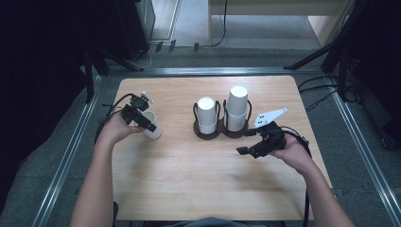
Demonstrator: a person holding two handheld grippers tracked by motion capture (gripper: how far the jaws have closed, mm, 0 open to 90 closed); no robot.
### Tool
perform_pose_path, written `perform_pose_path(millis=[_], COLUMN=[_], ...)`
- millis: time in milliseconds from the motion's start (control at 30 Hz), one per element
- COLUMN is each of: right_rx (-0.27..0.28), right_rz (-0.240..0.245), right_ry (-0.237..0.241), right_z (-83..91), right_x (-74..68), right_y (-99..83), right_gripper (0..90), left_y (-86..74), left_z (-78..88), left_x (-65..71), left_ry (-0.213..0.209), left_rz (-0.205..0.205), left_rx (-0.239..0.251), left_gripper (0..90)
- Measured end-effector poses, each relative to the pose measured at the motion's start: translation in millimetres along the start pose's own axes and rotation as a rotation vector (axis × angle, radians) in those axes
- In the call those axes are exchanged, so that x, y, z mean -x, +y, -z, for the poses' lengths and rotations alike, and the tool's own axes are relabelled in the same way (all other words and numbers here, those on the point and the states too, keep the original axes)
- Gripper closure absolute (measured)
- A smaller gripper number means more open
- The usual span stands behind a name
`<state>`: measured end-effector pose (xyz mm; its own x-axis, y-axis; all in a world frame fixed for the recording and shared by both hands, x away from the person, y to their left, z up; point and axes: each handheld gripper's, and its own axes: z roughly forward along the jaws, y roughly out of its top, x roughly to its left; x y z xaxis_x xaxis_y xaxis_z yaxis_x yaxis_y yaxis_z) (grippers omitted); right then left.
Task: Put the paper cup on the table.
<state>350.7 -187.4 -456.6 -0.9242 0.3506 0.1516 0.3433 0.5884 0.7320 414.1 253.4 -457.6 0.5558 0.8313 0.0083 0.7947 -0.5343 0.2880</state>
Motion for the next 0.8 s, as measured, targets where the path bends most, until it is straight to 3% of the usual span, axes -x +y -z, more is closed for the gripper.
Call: perform_pose_path(millis=[367, 800], right_rx=[-0.002, 0.000], right_rz=[-0.001, -0.003], right_ry=[-0.002, -0.005], right_z=[0.5, 1.2], right_x=[0.6, 1.9], right_y=[-0.3, -1.1], right_gripper=[23.4, 23.4], left_y=[-0.3, -2.6], left_z=[5.5, 20.2], left_x=[-0.6, -4.7], left_ry=[-0.025, -0.086], left_rz=[0.021, 0.053], left_rx=[0.024, 0.099], left_gripper=[13.0, 9.5])
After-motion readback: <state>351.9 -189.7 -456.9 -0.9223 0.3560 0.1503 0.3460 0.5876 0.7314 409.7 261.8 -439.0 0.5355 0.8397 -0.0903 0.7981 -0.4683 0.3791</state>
